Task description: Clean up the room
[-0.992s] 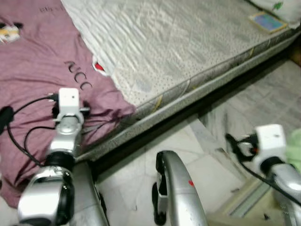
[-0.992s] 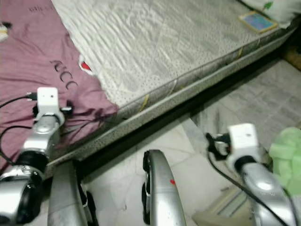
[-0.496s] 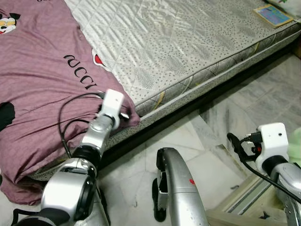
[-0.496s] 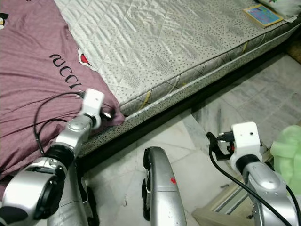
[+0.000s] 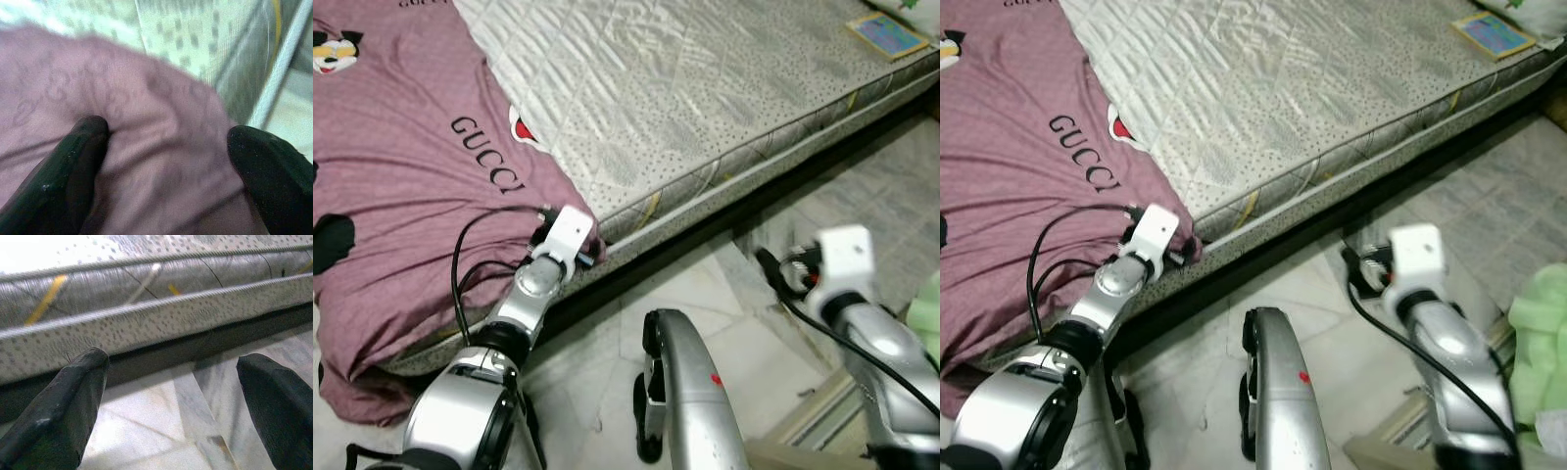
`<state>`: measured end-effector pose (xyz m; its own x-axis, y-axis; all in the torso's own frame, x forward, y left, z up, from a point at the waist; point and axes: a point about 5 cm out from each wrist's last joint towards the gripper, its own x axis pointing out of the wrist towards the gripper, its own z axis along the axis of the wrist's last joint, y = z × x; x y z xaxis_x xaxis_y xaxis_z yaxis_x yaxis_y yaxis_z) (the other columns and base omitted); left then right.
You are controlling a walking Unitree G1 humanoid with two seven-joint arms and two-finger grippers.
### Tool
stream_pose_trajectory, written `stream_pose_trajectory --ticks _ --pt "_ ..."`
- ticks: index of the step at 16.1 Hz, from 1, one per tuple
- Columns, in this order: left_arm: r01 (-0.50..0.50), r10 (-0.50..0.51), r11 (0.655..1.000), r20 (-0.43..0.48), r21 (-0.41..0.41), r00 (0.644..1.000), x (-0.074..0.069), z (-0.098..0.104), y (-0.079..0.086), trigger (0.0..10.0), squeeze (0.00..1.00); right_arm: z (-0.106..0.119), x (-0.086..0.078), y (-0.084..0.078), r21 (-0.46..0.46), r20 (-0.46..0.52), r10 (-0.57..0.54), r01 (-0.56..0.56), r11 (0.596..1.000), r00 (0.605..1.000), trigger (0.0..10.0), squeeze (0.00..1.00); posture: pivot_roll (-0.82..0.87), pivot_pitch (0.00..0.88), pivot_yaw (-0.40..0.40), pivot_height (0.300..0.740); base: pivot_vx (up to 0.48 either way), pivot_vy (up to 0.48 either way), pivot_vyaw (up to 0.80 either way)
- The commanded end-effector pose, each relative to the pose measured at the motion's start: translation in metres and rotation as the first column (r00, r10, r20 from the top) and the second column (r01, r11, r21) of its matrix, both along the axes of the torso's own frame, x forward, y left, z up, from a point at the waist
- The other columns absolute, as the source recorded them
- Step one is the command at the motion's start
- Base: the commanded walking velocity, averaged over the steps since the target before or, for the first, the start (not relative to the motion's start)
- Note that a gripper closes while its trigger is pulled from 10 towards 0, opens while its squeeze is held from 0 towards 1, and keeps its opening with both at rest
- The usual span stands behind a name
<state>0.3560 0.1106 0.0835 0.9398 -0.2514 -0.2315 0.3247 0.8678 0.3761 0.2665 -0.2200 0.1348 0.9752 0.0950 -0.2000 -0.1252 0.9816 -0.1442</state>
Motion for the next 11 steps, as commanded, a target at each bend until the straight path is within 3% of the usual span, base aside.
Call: stream_pose_trajectory --ticks 1,3,7,8,9,11 --pt "-0.011 0.010 1.000 0.092 0.009 0.996 0.004 0.014 0.001 10.0 0.00 -0.003 0.003 0.002 0.006 0.005 -0.009 0.009 1.000 1.000 10.0 0.00 -0.21 0.119 -0.070 0.536 0.000 0.000 0.00" --pt "-0.073 0.074 0.997 0.248 -0.013 0.966 0.005 0.040 0.016 10.0 0.00 -0.001 0.017 0.018 0.042 0.050 0.011 -0.013 0.999 0.999 10.0 0.00 -0.19 0.084 -0.057 0.536 0.000 0.000 0.00" --pt "-0.174 0.188 0.982 0.416 -0.070 0.890 -0.009 0.068 0.042 10.0 0.00 -0.004 0.038 0.042 0.101 0.094 0.036 -0.045 0.994 0.995 10.0 0.00 -0.12 0.013 -0.034 0.536 0.000 0.000 0.00" --pt "-0.284 0.318 0.948 0.452 -0.144 0.833 -0.021 0.077 0.060 10.0 0.00 -0.003 0.048 0.053 0.134 0.117 0.039 -0.054 0.989 0.992 10.0 0.00 -0.09 0.000 -0.026 0.536 0.000 0.000 0.00" --pt "-0.336 0.388 0.922 0.453 -0.195 0.802 -0.028 0.079 0.071 10.0 0.00 -0.002 0.054 0.058 0.147 0.125 0.038 -0.057 0.987 0.991 10.0 0.00 -0.08 0.000 -0.021 0.536 0.000 0.000 0.00" --pt "-0.430 0.494 0.870 0.451 -0.244 0.743 -0.058 0.075 0.095 10.0 0.00 -0.003 0.067 0.071 0.184 0.141 0.048 -0.074 0.980 0.989 10.0 0.00 -0.01 0.000 -0.008 0.536 0.000 0.000 0.00"
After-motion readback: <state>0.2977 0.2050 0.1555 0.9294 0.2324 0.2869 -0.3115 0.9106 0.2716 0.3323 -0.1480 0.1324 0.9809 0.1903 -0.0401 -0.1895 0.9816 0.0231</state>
